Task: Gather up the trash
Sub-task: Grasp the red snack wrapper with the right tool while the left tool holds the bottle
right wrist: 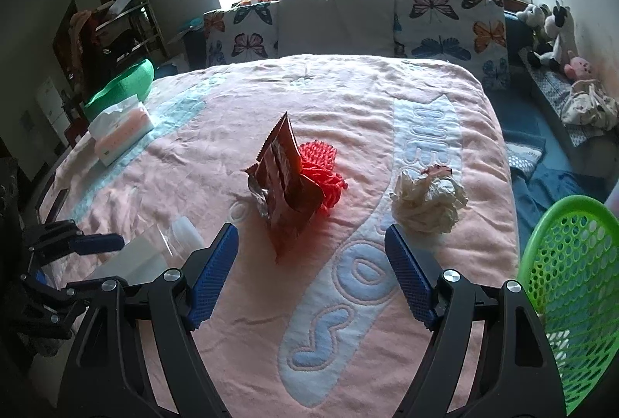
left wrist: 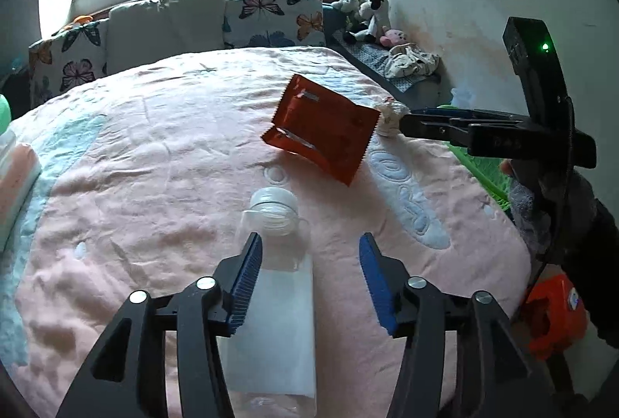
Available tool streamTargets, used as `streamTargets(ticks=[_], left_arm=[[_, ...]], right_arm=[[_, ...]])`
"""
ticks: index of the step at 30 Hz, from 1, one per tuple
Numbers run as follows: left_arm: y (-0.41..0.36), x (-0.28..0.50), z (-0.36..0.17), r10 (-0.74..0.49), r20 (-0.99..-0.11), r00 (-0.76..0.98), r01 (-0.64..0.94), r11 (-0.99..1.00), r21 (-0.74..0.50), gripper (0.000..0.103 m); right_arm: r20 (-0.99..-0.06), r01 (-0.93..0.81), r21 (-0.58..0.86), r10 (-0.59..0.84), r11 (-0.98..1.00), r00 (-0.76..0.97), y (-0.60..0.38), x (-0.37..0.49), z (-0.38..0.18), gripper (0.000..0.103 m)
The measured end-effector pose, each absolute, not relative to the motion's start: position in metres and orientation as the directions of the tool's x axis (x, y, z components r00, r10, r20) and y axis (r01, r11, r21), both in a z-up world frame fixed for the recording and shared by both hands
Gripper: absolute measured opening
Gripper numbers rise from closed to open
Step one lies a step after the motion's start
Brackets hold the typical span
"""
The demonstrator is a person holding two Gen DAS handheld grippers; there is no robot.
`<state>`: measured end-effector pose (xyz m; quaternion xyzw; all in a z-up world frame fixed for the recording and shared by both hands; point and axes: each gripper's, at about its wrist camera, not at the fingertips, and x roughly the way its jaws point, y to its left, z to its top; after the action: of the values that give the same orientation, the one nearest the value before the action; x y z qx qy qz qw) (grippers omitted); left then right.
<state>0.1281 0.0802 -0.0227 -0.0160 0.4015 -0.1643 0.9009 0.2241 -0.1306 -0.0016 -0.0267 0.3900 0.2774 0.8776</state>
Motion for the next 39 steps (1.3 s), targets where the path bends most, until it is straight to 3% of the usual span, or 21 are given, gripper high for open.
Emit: streamTargets(ticks=[7,24,30,35,39], left_arm=[[0.087,0.115,-0.030,-0.243,-0.730,0.639,0.243,0.964,-0.108,0.067],[0.105,0.098,-0.059,-0.219,-0.744,0.632,0.186,0.974,-0.129,0.064],[0.109,0.093,-0.061,-0.245,-0.734,0.633,0.186,0.969,-0.163,0.064],[0.113,0.090,-0.063,-0.248,-0.723,0.645,0.172,0.969,-0.178,0.066],[0.113,0.089,-0.068,-0.252,-0.718,0.649,0.166,0.968,-0.189,0.066]], right_arm=[[-0.705,-0.537,0.145,0.468,0.831,0.533,-0.120,0.224,-0.001,0.080],[-0.735,-0.609,-0.053,0.382,0.792,0.561,-0.057,0.260,-0.009,0.080],[-0.750,-0.620,-0.122,0.337,0.775,0.569,-0.038,0.272,-0.023,0.076],[-0.766,-0.620,-0.208,0.268,0.756,0.585,-0.020,0.273,-0.036,0.068],[-0.764,-0.608,-0.276,0.214,0.745,0.609,-0.016,0.270,-0.045,0.056]])
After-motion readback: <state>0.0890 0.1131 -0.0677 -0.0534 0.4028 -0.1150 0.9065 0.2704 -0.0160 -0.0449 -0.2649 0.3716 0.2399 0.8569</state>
